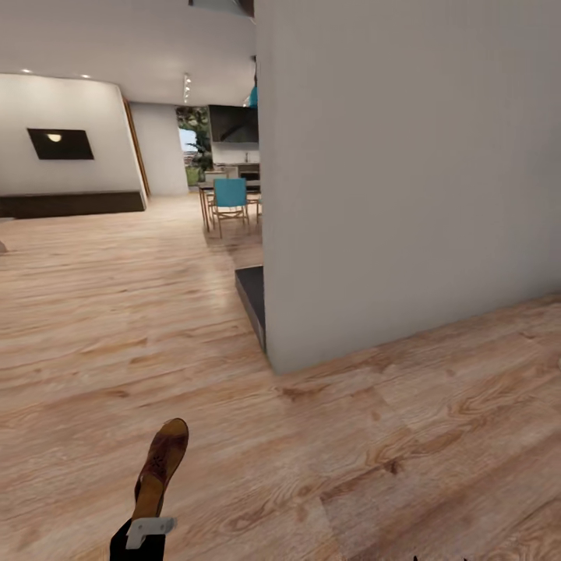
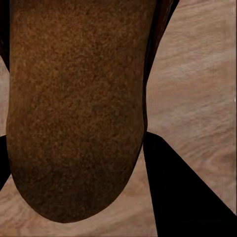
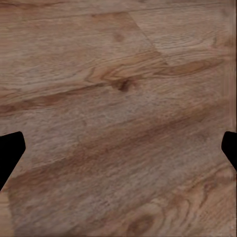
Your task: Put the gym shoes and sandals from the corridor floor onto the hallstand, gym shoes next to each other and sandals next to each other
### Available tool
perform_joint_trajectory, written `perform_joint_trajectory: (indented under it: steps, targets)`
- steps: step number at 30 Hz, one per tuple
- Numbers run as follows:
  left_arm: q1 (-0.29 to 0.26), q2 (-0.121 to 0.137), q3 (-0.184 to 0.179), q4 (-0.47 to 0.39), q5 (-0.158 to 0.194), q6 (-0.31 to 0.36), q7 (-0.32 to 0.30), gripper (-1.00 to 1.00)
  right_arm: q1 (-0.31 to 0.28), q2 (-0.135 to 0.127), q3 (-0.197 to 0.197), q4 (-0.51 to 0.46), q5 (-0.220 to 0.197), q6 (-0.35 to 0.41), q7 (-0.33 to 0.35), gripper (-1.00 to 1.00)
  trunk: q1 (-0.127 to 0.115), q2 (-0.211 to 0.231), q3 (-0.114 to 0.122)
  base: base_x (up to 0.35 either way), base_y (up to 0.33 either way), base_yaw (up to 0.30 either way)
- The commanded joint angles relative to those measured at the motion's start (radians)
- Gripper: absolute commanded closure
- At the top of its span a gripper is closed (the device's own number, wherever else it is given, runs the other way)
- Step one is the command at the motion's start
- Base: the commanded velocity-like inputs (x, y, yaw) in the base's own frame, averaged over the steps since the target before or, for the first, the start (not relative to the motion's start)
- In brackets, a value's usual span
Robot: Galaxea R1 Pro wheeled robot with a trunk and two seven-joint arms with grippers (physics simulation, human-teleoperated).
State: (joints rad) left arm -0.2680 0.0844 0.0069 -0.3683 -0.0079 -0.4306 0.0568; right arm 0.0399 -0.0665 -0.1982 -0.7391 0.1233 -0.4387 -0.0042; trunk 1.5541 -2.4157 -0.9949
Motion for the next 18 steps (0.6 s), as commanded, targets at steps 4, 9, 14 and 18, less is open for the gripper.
perform_joint_trajectory:
  steps: [4,9,14,18]
  targets:
    - [0.000,0.000,0.000,0.000,-0.004,-0.002,0.003,1.00,0.000,0.001,-0.003,0.000,0.010,-0.002,0.000,-1.00,0.000,0.000,-0.001,0.000,-0.273,-0.271]
    - [0.000,0.000,0.000,0.000,-0.004,-0.002,0.003,1.00,0.000,0.001,-0.003,0.000,0.010,-0.002,0.000,-1.00,0.000,0.000,-0.001,0.020,-0.272,-0.271]
    - [0.000,0.000,0.001,0.000,-0.004,-0.002,0.003,1.00,0.000,0.001,-0.003,0.000,0.010,-0.002,0.000,-1.00,0.000,0.000,-0.001,0.136,-0.251,-0.271]
    - [0.000,0.000,0.001,-0.001,-0.004,-0.002,0.004,1.00,0.000,0.001,-0.003,0.000,0.010,-0.002,0.000,-1.00,0.000,0.000,-0.001,0.216,-0.208,-0.271]
